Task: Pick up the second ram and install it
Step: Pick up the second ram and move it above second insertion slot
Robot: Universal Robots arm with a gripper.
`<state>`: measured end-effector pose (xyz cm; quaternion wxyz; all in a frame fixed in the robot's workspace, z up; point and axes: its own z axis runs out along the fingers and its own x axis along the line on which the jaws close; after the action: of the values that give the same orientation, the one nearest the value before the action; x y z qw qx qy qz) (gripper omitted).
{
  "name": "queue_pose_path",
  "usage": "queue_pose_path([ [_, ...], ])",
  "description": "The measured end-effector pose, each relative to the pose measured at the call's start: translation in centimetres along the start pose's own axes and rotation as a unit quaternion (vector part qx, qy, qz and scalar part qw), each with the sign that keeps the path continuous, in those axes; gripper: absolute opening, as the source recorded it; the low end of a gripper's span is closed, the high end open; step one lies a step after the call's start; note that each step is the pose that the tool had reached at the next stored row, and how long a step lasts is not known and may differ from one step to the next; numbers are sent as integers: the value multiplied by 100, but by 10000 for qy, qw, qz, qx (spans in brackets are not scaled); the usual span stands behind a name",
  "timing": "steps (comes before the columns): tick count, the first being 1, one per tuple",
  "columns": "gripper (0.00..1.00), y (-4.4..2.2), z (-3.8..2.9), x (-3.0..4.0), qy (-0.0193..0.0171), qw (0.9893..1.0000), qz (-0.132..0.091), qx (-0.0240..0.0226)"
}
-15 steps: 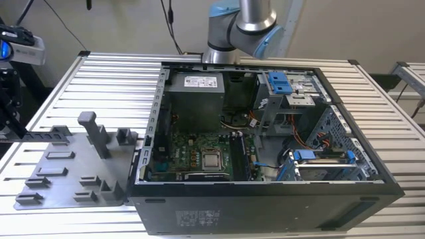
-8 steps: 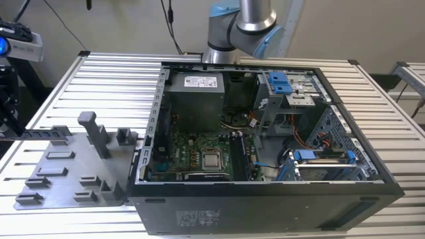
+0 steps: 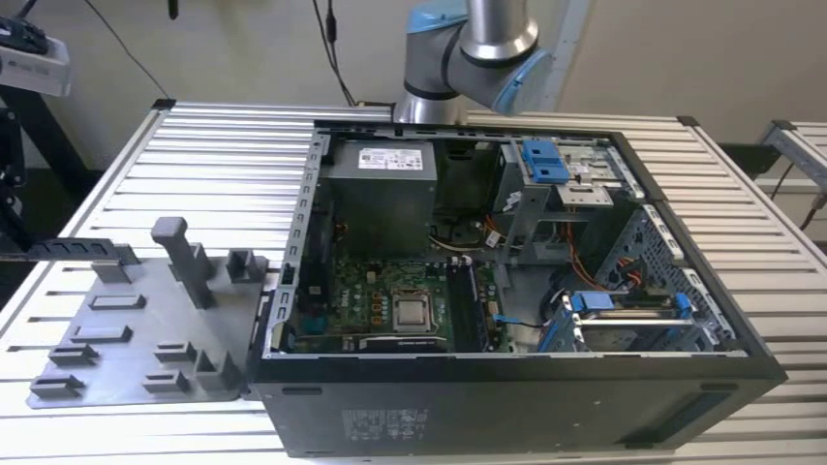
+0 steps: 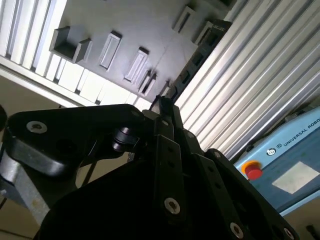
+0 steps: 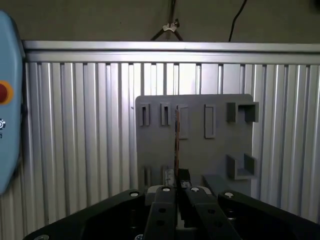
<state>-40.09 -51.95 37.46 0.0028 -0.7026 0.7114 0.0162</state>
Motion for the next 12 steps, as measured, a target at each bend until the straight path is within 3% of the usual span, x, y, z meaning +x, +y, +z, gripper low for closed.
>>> queue_pose_path([
  [3,14,1,-62,-1,5,10000,0,0],
  [8,14,-2,-62,-2,3,10000,0,1],
  [12,14,-69,-64,-2,4,10000,0,-4],
])
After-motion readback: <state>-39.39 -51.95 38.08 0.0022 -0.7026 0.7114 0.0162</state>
